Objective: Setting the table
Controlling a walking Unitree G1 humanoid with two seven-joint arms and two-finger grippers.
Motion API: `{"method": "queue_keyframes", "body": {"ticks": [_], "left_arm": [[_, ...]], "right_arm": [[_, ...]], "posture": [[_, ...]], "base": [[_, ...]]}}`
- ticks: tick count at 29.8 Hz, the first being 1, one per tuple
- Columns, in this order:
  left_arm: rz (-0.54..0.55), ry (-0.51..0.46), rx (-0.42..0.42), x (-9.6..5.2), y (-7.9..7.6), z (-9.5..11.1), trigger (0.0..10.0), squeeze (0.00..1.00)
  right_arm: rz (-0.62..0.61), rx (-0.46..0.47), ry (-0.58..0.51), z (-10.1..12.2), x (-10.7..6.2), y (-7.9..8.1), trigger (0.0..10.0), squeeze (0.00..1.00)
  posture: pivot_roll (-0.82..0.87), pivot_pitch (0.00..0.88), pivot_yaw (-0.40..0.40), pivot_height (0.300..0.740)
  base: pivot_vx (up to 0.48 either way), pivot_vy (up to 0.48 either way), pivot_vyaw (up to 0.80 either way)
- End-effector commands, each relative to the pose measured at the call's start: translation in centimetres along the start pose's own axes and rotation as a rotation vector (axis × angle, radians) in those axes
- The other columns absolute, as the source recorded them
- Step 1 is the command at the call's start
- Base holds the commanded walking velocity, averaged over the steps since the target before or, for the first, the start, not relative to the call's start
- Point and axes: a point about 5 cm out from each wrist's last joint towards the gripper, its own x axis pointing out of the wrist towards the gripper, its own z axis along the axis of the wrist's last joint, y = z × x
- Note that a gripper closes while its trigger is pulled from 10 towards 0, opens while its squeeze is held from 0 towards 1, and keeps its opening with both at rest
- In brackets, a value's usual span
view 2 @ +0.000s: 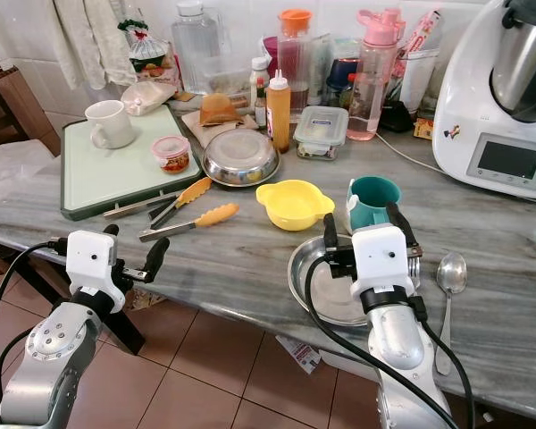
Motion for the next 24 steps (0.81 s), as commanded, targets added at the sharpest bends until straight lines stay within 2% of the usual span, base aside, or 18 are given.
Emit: {"method": "queue_keyframes", "body": {"ticks": [1,24], "left_arm": [[-0.005,0.000,0.003,0.16,-0.04,-0.02,10.0,0.00],[-0.025,0.011,0.000,0.03,-0.07,-0.20,10.0,0.00]], "right_arm": [[-0.008,-0.001,0.014,-0.20,-0.15,-0.09,10.0,0.00],[-0.016,0.005,0.029,-0.38,-0.25,0.05,10.0,0.00]], "posture": [[-0.07,0.000,0.056,0.740],[-0.08,0.000,0.063,0.740]], "base": [[0.000,0.000,0.00],[-0.272,0.000,0.00]]}}
